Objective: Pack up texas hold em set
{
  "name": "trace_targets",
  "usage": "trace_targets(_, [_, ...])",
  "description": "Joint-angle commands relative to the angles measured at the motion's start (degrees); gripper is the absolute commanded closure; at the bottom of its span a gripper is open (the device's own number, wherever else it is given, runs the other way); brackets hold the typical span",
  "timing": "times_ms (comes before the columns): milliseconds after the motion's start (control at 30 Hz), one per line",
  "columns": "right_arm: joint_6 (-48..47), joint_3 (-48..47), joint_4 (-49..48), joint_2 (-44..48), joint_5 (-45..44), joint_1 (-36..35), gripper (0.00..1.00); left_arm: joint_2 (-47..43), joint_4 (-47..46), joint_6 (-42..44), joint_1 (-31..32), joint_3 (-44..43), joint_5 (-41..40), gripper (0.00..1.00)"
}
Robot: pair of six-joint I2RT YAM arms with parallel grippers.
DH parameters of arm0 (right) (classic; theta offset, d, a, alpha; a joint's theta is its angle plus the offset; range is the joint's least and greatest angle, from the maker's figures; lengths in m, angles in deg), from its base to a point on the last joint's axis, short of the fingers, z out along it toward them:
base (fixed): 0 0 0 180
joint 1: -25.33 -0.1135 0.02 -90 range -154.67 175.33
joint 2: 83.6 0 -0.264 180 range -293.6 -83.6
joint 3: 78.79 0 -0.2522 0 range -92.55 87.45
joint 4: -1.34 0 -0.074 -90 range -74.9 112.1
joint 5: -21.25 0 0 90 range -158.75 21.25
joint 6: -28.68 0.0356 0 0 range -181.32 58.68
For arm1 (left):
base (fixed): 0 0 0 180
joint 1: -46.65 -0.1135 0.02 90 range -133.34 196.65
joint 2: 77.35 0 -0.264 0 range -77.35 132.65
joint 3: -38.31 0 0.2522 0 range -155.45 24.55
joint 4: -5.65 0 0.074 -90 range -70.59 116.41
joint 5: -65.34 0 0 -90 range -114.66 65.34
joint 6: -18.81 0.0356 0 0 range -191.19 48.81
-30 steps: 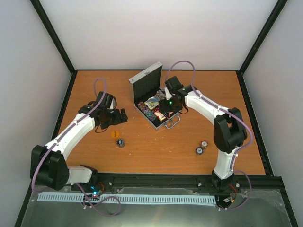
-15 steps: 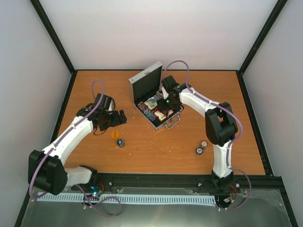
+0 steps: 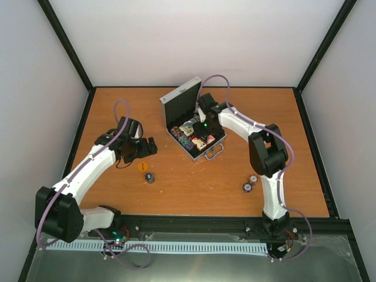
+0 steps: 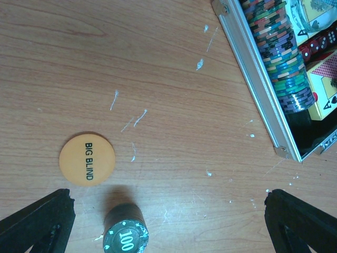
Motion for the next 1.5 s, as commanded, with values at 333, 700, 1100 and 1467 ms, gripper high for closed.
trace_targets(333, [-1.38,-3.43,0.67,-3.54,-1.14,-0.65,0.37,1.06,1.03,-0.03,-0.42,0.99,-0.56,0.0])
trace_targets(700, [-0.89,-3.2,0.84,-1.67,-1.53,-0.66,0.13,2.89,0.52,-0.77,-0.53,2.98,-3.26,0.0])
trace_targets(1100, [1.25,2.05,0.16,10.12,-1.97,-0.63,0.07,9.66,-2.2,-3.53,-2.44,4.42,-5.1,0.12])
trace_targets(1467, [4.52,8.68,-0.54,17.75,-0.2,-0.53,0.09,14.69,-2.74,-3.67,-2.45,5.03,-7.21,0.21])
